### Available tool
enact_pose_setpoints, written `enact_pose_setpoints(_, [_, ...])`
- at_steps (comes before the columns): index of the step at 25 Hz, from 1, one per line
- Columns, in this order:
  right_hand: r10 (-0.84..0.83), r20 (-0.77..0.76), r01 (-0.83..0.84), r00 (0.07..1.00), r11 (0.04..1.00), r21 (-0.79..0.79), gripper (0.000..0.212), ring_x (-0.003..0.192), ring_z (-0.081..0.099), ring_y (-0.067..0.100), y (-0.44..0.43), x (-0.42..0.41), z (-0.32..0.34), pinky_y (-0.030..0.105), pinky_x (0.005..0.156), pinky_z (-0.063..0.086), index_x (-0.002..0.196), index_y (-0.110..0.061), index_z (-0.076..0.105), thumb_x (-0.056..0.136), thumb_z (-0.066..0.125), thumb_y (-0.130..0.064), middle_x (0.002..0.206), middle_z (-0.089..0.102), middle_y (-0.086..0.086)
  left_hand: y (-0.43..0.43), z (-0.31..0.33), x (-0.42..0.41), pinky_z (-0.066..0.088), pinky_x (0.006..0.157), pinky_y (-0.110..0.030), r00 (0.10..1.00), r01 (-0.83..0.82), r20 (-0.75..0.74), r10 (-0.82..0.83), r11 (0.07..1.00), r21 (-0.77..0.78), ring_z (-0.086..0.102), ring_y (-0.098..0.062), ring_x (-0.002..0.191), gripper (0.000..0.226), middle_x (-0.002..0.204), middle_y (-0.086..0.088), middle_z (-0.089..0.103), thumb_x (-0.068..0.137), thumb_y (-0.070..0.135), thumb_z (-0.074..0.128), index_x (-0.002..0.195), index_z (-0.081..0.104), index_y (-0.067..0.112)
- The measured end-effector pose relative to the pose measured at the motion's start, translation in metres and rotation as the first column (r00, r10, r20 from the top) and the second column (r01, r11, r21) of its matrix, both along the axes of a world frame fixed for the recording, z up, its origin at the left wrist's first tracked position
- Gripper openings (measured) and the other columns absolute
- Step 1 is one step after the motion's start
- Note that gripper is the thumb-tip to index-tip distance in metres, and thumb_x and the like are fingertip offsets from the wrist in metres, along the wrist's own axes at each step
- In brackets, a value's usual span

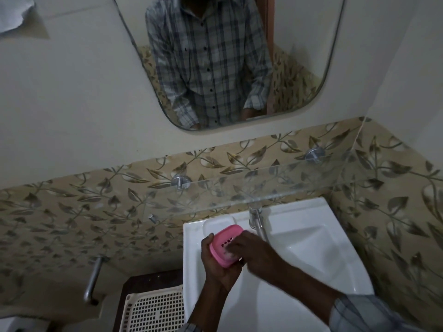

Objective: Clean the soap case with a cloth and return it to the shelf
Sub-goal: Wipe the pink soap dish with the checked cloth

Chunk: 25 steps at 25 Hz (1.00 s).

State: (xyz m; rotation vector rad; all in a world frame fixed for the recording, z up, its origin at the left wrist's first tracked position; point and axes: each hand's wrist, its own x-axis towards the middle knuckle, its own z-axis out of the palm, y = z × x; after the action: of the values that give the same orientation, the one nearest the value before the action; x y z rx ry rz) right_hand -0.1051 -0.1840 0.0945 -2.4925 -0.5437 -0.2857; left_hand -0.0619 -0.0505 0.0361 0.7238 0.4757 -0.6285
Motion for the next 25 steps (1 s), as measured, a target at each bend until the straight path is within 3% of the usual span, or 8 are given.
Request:
enact_pose_setpoints(2, [-0.037,-0.019,0.035,0.999,0.995,-0.096,0.021,0.069,0.07,0.034,-0.002,0.002,0.002,0.04,0.062,0.062,0.075,0.001,0.076,0.056,0.076,0.01,0.073,0.071,0.018,0.001,-0.003,0.001,0.045,0.078,-0.041,1.0,-0.012,0.029,0.011,0.999,0.041,0.058,-0.033,0.088,0.061,0.098,-0.02,0.063,0.067,0.054,0.063,0.106,0.066,0.006])
enact_pose_setpoints(4, [-0.102,-0.046,0.1,0.994,0.994,-0.038,0.015,0.068,0.072,0.028,0.007,-0.002,0.002,0.03,0.059,0.061,0.072,-0.006,0.078,0.062,0.069,-0.002,0.073,0.072,0.011,0.002,-0.003,0.003,0.045,0.091,-0.044,1.0,-0.012,0.004,0.012,0.999,0.031,0.056,-0.036,0.098,0.067,0.108,-0.022,0.059,0.071,0.052,0.063,0.116,0.062,0.002])
enact_pose_setpoints(6, [-0.063,0.049,0.065,0.997,0.997,-0.036,0.015,0.071,0.072,0.023,0.012,0.0,-0.005,0.026,0.063,0.061,0.074,-0.008,0.079,0.064,0.069,-0.002,0.075,0.074,0.008,0.002,-0.004,0.001,0.043,0.099,-0.043,1.0,0.005,0.013,-0.005,1.0,0.026,0.055,-0.037,0.105,0.072,0.112,-0.024,0.058,0.071,0.05,0.065,0.121,0.059,-0.001])
enact_pose_setpoints(9, [-0.168,-0.012,0.166,0.986,0.978,-0.127,0.017,0.077,0.069,0.032,0.008,0.007,-0.008,0.035,0.07,0.06,0.082,-0.003,0.077,0.066,0.077,0.001,0.081,0.072,0.016,0.002,-0.009,0.004,0.046,0.078,-0.039,0.999,-0.006,0.054,0.005,1.0,0.024,0.059,-0.033,0.087,0.07,0.099,-0.019,0.064,0.059,0.05,0.073,0.111,0.065,0.003])
enact_pose_setpoints(12, [-0.144,-0.102,0.144,0.984,0.99,0.001,0.029,0.097,0.067,0.027,0.021,0.001,-0.014,0.028,0.086,0.051,0.102,-0.004,0.075,0.076,0.06,-0.003,0.103,0.071,0.015,0.002,-0.002,0.006,0.043,0.096,-0.041,0.999,0.011,0.038,-0.01,1.0,-0.029,0.055,-0.036,0.097,0.078,0.11,-0.021,0.058,0.064,0.046,0.073,0.124,0.057,-0.001])
enact_pose_setpoints(15, [-0.102,-0.101,0.093,0.99,0.991,-0.095,0.035,0.102,0.061,0.032,0.01,0.001,-0.02,0.039,0.089,0.053,0.111,-0.003,0.071,0.08,0.055,0.002,0.112,0.068,0.017,0.002,-0.007,0.003,0.05,0.083,-0.044,0.996,-0.014,0.087,0.013,1.0,0.007,0.061,-0.036,0.092,0.074,0.103,-0.023,0.062,0.058,0.042,0.08,0.117,0.061,0.001])
enact_pose_setpoints(20, [-0.154,-0.394,0.26,0.906,0.938,0.231,0.034,0.103,0.062,0.021,0.027,0.003,-0.012,0.024,0.082,0.05,0.114,-0.008,0.066,0.08,0.06,-0.007,0.111,0.066,0.008,-0.005,-0.008,0.003,0.059,0.079,-0.041,0.98,-0.096,0.18,0.08,0.992,0.081,0.07,-0.032,0.086,0.067,0.097,-0.021,0.07,0.073,0.049,0.072,0.121,0.062,0.003])
enact_pose_setpoints(25, [-0.204,-0.167,0.199,0.964,0.979,-0.049,0.04,0.099,0.055,0.021,0.011,0.002,-0.007,0.032,0.077,0.05,0.115,-0.016,0.063,0.081,0.063,-0.037,0.11,0.062,0.001,-0.005,-0.005,0.003,0.054,0.091,-0.047,0.989,0.044,0.135,-0.06,0.992,0.122,0.067,-0.036,0.102,0.096,0.106,-0.023,0.069,0.071,0.084,0.047,0.118,0.065,0.002])
